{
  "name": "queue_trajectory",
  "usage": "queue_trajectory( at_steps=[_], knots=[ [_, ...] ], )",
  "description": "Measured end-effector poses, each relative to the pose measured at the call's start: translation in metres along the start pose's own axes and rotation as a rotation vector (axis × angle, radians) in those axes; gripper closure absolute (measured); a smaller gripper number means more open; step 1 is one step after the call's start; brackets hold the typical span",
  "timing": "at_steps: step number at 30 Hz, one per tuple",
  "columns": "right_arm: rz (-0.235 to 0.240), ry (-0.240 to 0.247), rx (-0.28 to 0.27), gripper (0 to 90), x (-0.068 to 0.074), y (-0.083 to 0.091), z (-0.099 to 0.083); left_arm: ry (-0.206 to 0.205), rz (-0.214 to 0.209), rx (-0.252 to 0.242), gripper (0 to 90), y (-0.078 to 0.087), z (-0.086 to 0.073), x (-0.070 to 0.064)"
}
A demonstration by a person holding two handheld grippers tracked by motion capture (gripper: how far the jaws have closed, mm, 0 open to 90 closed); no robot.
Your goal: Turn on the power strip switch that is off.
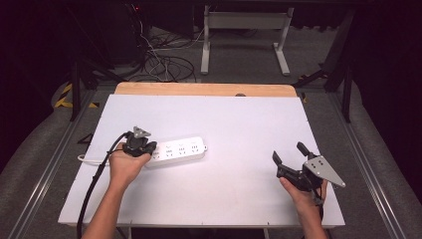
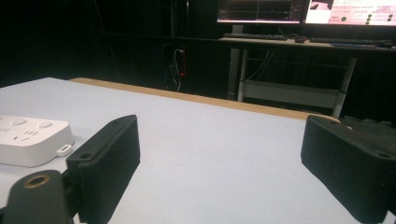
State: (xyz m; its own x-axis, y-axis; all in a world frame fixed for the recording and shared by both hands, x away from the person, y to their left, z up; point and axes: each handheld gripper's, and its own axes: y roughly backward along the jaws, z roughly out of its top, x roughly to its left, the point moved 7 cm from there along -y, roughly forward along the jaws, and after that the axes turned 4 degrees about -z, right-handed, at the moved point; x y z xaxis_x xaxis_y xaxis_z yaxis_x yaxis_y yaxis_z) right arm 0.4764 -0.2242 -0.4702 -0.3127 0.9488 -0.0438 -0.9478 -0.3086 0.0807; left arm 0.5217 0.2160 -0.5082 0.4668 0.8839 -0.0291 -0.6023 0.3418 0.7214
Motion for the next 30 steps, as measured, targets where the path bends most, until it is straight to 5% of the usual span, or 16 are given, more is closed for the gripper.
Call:
queue_trajectory(
  at_steps=[3, 19, 24, 27, 30],
  knots=[
    [0.0, 0.0, 0.0, 12.3, 0.0001, -0.0004, 0.0003, -0.027, 0.025, 0.002, 90.0, -0.0005, -0.0004, -0.0023],
    [0.007, 0.008, 0.005, 12.4, 0.0025, -0.0022, 0.0001, 0.019, -0.009, 0.041, 90.0, -0.0024, 0.0033, 0.0011],
    [0.002, 0.005, -0.001, 12.3, 0.0012, -0.0005, 0.002, -0.024, 0.028, 0.115, 90.0, -0.003, 0.0072, -0.0019],
    [0.001, 0.003, -0.01, 11.8, 0.0002, 0.0018, 0.0043, -0.009, 0.005, 0.111, 90.0, -0.004, 0.007, -0.0013],
    [-0.001, 0.005, -0.014, 11.8, -0.0009, 0.0032, 0.005, -0.05, 0.064, 0.077, 90.0, -0.0065, 0.0062, -0.0047]
  ],
)
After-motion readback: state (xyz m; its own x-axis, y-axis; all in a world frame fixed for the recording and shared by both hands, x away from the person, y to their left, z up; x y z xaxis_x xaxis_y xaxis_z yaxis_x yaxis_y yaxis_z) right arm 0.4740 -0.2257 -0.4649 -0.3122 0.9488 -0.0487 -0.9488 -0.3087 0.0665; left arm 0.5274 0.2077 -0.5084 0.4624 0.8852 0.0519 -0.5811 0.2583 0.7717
